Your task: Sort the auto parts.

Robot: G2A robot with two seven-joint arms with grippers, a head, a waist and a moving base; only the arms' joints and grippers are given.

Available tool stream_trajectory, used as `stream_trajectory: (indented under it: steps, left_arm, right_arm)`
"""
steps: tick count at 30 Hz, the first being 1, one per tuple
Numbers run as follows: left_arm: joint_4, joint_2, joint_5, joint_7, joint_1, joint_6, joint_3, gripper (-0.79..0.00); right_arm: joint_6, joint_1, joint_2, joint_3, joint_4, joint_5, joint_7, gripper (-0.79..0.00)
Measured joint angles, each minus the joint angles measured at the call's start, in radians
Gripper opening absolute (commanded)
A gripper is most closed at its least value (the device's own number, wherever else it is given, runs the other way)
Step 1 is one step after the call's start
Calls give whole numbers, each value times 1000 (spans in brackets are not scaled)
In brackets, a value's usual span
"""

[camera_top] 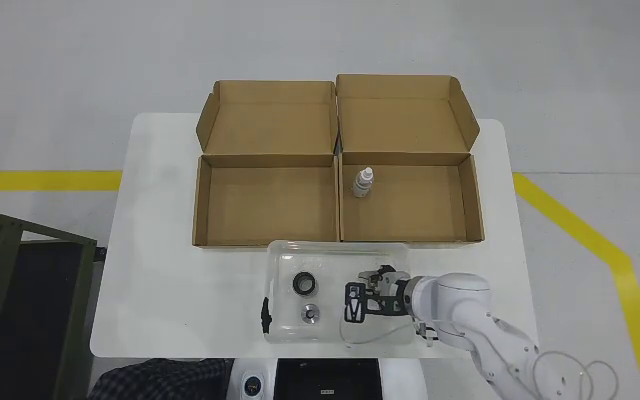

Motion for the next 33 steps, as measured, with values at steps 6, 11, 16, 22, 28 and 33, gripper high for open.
stream_trajectory:
  steps: [6, 11, 16, 22, 28, 33]
  left_arm:
    - [0, 0, 0, 0, 0, 0, 0, 0]
    - [0, 0, 0, 0, 0, 0, 0, 0]
    - [0, 0, 0, 0, 0, 0, 0, 0]
    - [0, 0, 0, 0, 0, 0, 0, 0]
    - [0, 0, 0, 0, 0, 0, 0, 0]
    - [0, 0, 0, 0, 0, 0, 0, 0]
  right_arm:
    - [-11, 4, 2, 14, -17, 37, -39, -785]
    - [-18, 7, 4, 35, -11, 89, -98, -785]
    - [-5, 4, 6, 60, 3, 129, -158, -785]
    - [-3, -5, 10, 103, 40, 220, -278, -785]
    - [-32, -10, 16, 147, 75, 301, -380, -785]
    - [-57, -6, 18, 177, 111, 392, -463, -785]
